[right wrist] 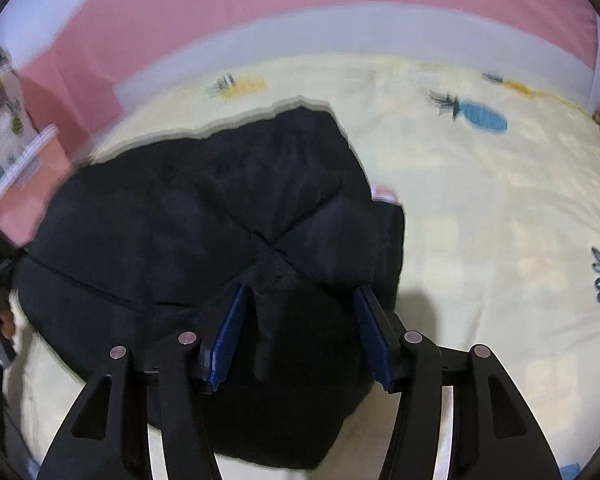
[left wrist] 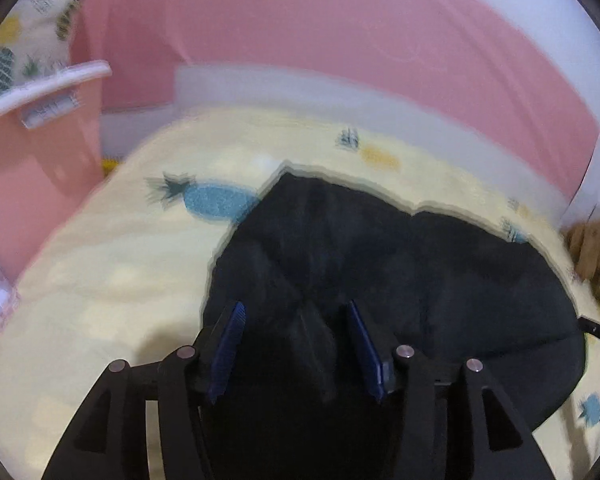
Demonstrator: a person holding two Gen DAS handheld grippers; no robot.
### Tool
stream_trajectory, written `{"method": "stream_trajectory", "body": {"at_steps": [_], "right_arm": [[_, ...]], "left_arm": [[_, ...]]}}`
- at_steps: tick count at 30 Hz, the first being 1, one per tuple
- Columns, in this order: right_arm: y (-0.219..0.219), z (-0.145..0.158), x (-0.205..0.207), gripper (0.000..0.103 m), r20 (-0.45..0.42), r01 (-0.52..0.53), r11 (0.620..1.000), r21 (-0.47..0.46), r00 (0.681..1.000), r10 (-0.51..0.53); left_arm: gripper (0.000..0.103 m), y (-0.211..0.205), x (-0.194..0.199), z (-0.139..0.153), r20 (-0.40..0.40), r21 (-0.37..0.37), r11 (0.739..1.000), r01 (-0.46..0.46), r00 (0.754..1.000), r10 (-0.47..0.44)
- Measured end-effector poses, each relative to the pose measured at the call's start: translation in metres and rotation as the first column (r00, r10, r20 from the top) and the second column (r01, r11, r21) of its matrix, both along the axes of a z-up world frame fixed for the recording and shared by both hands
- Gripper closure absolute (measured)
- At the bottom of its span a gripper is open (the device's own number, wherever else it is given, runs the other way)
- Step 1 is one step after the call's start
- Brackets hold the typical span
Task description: Fold large clothes
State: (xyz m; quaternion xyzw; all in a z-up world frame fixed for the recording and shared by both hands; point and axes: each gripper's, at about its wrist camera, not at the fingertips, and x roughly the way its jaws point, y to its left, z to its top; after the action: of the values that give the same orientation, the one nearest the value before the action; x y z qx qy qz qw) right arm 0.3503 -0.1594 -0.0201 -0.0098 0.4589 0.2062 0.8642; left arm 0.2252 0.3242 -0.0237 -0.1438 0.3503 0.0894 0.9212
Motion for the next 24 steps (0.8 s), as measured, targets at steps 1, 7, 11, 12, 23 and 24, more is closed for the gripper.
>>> {"method": "stream_trajectory", "body": {"at_steps": [1, 7, 11, 12, 23, 24], "right_arm": [[-0.001, -0.003, 0.002, 0.048, -0.007, 0.006, 1.0, 0.01, 1.0, -0.006], [-0.008, 0.027, -0.019, 0.047, 0.049, 0.008, 1.0, 0.003, 0.999, -0.008], [-0.008, 0.05, -0.056, 0.047, 0.105, -0.014, 1.0, 0.022, 0.994, 0.011], [-0.006, 0.056, -0.068, 0.047, 0.117, -0.031, 0.999, 0.029, 0.993, 0.028], [0.01, 0.094, -0.2, 0.04, 0.229, -0.128, 0.992, -0.008, 0.965, 0.126], [0.01, 0.096, -0.21, 0.037, 0.238, -0.128, 0.992, -0.012, 0.963, 0.127]], "left_arm": [[0.049, 0.0, 0.004, -0.009, -0.005, -0.005, 1.0, -0.006, 1.0, 0.006], [0.049, -0.006, -0.004, 0.007, -0.008, 0.034, 0.999, -0.037, 0.999, 0.037], [0.048, -0.031, -0.036, 0.033, 0.009, 0.11, 0.992, -0.068, 0.998, 0.068], [0.048, -0.042, -0.047, 0.041, 0.022, 0.115, 0.99, -0.078, 0.997, 0.076], [0.034, -0.166, -0.169, 0.099, 0.097, 0.189, 0.98, -0.063, 0.994, 0.046], [0.033, -0.175, -0.177, 0.101, 0.096, 0.184, 0.981, -0.057, 0.995, 0.04]]}}
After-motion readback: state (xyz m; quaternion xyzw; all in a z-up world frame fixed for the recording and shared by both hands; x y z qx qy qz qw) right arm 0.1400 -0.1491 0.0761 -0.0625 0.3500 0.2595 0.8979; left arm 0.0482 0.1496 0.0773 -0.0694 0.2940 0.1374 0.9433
